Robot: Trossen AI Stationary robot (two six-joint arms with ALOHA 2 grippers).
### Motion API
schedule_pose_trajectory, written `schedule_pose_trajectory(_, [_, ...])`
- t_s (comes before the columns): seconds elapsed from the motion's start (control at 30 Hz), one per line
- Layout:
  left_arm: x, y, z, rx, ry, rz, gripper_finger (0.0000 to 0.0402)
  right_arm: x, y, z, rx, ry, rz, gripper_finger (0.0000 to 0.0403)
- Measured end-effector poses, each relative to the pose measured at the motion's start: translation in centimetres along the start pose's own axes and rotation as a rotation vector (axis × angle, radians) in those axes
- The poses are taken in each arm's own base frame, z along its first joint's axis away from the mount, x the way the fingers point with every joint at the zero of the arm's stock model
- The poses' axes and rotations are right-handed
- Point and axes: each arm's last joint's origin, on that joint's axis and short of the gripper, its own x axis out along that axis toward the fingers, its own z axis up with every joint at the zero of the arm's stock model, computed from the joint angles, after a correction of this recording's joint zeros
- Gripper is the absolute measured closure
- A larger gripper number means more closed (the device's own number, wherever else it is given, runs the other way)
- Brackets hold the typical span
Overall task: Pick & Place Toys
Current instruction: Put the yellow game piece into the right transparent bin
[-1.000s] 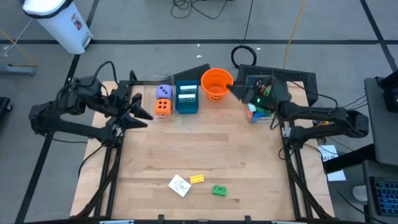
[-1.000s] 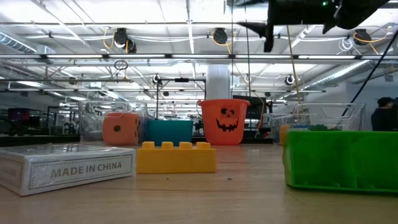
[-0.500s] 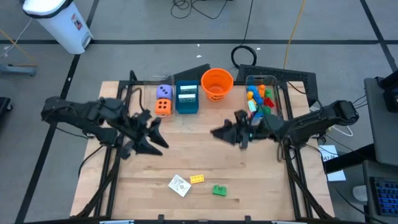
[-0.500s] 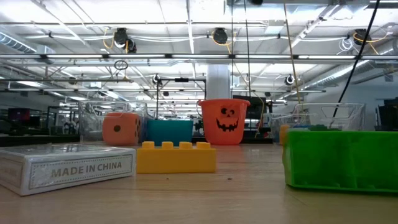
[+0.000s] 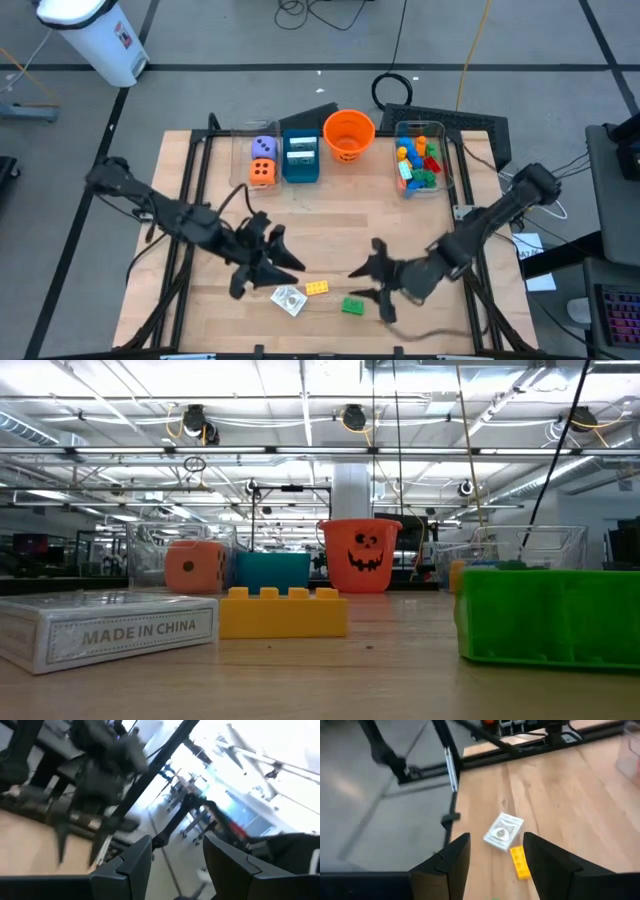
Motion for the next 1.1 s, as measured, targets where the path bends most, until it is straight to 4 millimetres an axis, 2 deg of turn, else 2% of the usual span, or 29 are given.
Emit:
schedule_pose_trajectory(0.23, [1.3, -1.5, -1.5, -0.014, -0.125, 0.003, 0.0215, 6.0, 1.2, -3.8, -0.299, 0.040, -0.027, 0.0231])
schedule_pose_trajectory(0.4, [1.1, -2.3, -2.0, -0.022, -0.154, 0.023, 0.0215, 10.4, 1.0, -5.2, -0.345, -0.013, 0.076, 0.0224])
schedule_pose_trajectory(0.5, [0.9, -2.8, -2.4, -0.013, -0.165, 0.039, 0.0215, 12.5, 0.1, -6.2, -0.333, 0.017, 0.139, 0.0215])
schedule_pose_trajectory(0.77, [0.6, -3.7, -3.1, -0.019, -0.194, 0.074, 0.0215, 15.5, -3.7, -7.3, -0.187, 0.151, 0.141, 0.0164])
schedule_pose_trajectory(0.97, [0.7, -3.5, -3.0, -0.016, -0.199, 0.088, 0.0215, 16.9, -5.7, -8.4, -0.228, 0.209, 0.100, 0.0116])
schedule_pose_trajectory(1.1, [0.8, -3.2, -2.8, -0.012, -0.202, 0.101, 0.0215, 17.6, -6.2, -9.3, -0.261, 0.238, 0.076, 0.0101])
